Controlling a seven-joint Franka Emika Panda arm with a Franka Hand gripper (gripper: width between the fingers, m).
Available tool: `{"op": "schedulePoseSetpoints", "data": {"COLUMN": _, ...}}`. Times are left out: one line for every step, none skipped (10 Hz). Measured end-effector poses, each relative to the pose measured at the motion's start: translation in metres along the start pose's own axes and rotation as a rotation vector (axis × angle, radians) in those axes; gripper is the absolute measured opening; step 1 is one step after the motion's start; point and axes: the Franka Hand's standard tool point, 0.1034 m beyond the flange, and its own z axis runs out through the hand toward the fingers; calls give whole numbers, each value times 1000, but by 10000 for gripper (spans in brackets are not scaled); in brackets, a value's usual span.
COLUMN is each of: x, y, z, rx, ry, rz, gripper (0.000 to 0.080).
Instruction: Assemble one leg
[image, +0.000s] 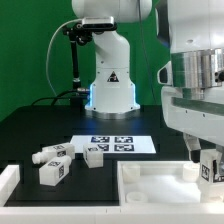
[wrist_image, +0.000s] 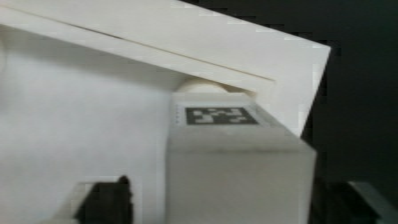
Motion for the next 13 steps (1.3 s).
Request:
{"op": "schedulePoseSetpoints", "data": {"x": 0, "y": -1, "z": 0, "rx": -9, "ry": 5, "rz": -180, "gripper": 613}}
{"op": "schedulePoseSetpoints", "data": {"x": -3, "y": -3, "z": 1, "rx": -10, "ry": 8, "rz": -381, "gripper": 613}}
{"op": "schedulePoseSetpoints", "data": {"x": -11, "y": -5, "z": 1, "rx": -11, "ry": 4, "rz": -552, "gripper": 642}}
{"op": "schedulePoseSetpoints", "data": {"x": -19, "y": -6, "z": 0, "rx": -11, "ry": 4, "rz": -641, "gripper": 648}}
{"op": "schedulePoseSetpoints", "data": {"x": -17, "y": -6, "z": 0, "rx": -11, "ry": 5, "rz": -708, "gripper": 648}}
{"op": "schedulePoseSetpoints", "data": {"x": -15, "y": -6, "z": 0, "rx": -14, "ry": 8, "rz": -778, "gripper": 649}}
{"op": "schedulePoseSetpoints", "data": {"x": -15, "y": -6, "z": 0, "rx": -23, "ry": 11, "rz": -902, "gripper": 649}}
{"op": "schedulePoseSetpoints", "data": {"x": -16, "y": -5, "z": -1, "rx": -55, "ry": 11, "rz": -1106, "gripper": 649}}
{"op": "schedulePoseSetpoints", "data": {"x": -14, "y": -4, "z": 0, "rx": -67, "ry": 12, "rz": -1259, "gripper": 649}}
{"op": "schedulePoseSetpoints", "data": {"x": -10, "y": -3, "z": 0, "rx": -71, "ry": 10, "rz": -1349, "gripper": 649}}
{"op": "schedulePoseSetpoints", "data": {"x": -11, "y": -4, "z": 0, "rx": -70, "ry": 10, "rz": -1332, "gripper": 649}}
{"op": "schedulePoseSetpoints", "data": {"x": -10, "y": -4, "z": 0, "rx": -70, "ry": 11, "rz": -1317, "gripper": 553}}
{"op": "schedulePoseSetpoints", "data": {"x": -10, "y": -4, "z": 0, "rx": -70, "ry": 11, "rz": -1311, "gripper": 417}}
